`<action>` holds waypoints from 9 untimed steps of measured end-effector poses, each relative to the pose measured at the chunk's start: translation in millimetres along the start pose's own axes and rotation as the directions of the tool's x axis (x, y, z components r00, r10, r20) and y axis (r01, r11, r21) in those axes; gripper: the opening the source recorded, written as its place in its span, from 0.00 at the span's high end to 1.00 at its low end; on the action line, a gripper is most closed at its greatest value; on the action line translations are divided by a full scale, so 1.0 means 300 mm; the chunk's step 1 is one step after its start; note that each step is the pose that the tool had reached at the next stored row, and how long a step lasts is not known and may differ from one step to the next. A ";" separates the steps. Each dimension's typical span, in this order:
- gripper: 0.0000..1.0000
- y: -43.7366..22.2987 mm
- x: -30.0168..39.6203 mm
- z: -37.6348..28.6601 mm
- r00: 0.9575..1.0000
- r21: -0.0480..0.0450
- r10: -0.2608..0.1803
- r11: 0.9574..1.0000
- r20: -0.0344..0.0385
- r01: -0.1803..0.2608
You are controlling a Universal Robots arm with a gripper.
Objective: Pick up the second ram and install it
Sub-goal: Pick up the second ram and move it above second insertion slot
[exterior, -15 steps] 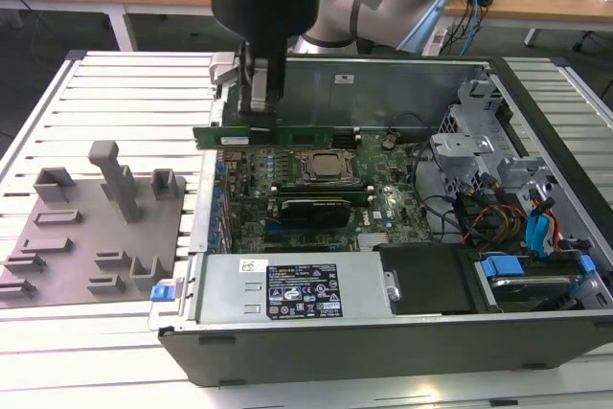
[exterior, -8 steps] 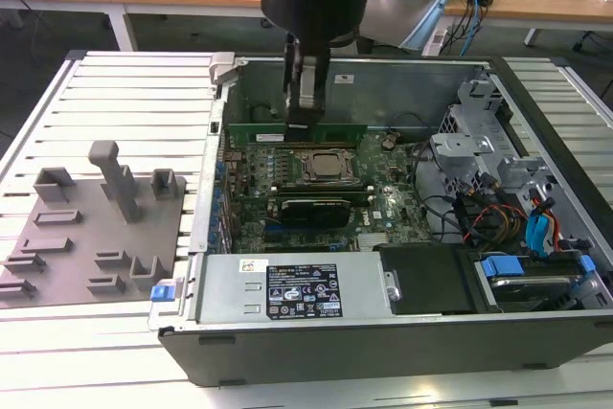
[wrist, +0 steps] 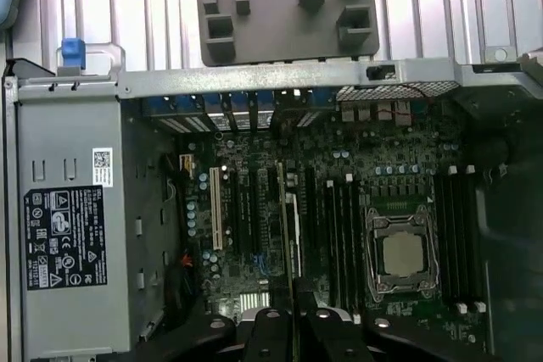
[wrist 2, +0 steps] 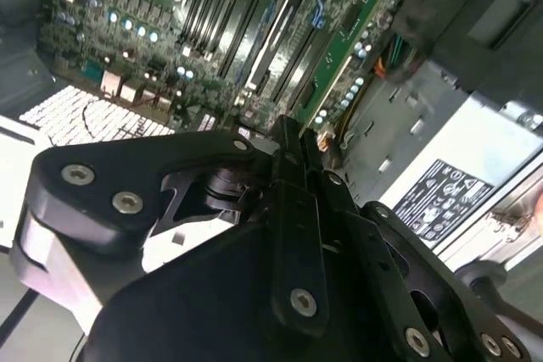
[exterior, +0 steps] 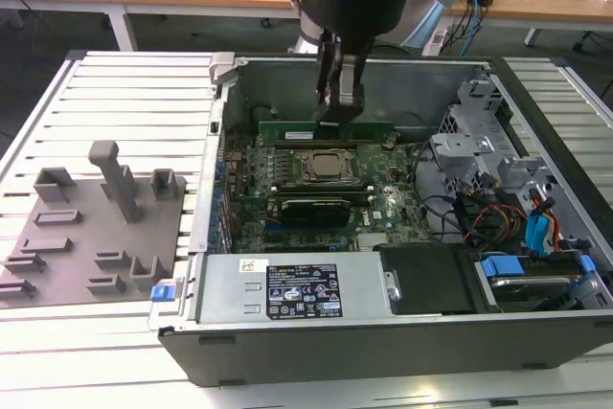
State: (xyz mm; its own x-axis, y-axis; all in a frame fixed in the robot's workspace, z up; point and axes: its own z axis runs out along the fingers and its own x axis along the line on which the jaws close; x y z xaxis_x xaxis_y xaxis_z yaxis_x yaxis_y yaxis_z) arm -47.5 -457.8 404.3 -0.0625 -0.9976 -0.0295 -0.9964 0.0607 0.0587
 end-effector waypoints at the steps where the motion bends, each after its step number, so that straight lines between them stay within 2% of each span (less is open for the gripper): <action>1: 0.86 -0.009 -0.002 0.000 1.000 0.000 0.000 1.000 0.000 0.000; 3: 0.86 -0.030 -0.010 -0.001 1.000 -0.001 0.000 1.000 0.000 0.000; 7: 0.86 -0.045 -0.019 0.002 1.000 -0.001 0.019 1.000 0.001 -0.019; 9: 0.86 -0.049 -0.020 0.003 1.000 -0.001 0.030 1.000 0.008 -0.030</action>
State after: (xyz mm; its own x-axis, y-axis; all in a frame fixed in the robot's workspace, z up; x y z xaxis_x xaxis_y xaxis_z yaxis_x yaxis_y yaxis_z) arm -32.5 -452.6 402.8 -0.0929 -0.9950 -0.0354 -0.9940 0.0907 0.0606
